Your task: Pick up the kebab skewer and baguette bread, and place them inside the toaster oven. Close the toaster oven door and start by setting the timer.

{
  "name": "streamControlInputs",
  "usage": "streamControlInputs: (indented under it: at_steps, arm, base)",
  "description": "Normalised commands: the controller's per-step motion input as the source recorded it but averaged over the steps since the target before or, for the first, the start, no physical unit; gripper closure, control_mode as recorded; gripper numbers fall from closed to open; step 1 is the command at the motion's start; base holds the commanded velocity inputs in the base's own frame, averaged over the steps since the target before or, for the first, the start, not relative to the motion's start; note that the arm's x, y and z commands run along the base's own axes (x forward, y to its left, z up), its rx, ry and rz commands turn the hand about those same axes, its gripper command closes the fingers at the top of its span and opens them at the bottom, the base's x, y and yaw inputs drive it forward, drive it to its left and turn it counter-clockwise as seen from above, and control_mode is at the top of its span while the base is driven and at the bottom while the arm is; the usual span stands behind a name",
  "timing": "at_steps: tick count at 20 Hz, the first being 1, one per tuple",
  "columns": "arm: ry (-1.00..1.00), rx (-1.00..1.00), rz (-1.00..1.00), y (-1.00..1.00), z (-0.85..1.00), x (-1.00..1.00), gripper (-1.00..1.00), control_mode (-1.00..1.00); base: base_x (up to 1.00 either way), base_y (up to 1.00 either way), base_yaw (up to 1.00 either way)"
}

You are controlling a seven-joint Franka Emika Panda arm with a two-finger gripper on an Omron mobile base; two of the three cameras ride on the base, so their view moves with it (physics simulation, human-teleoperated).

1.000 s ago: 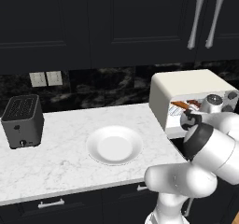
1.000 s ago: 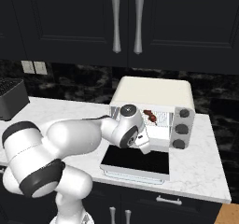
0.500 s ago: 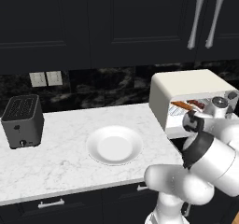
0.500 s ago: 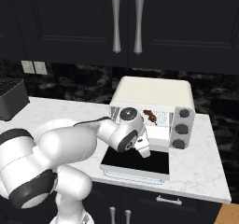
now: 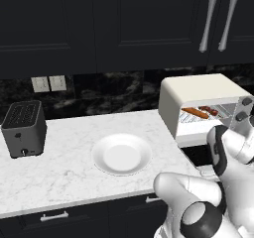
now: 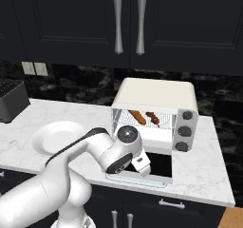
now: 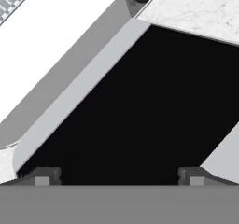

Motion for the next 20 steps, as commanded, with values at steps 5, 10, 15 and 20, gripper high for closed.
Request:
streamControlInputs:
  at_steps: [5, 10, 15, 20]
  arm:
    - [0.04, 0.0, 0.39, 0.6, 0.04, -0.53, -1.0, -1.0]
    - [0.16, -0.02, 0.26, 0.3, 0.0, -0.08, -1.0, -1.0]
    - [0.33, -0.1, 0.19, 0.01, 0.0, 0.0, -1.0, -1.0]
    - [0.22, -0.09, 0.2, -0.13, -0.07, -0.03, -1.0, -1.0]
  base:
    - [0.0, 0.0, 0.0]
    - [0.0, 0.0, 0.0]
    - [0.0, 0.0, 0.0]
    - [0.0, 0.0, 0.0]
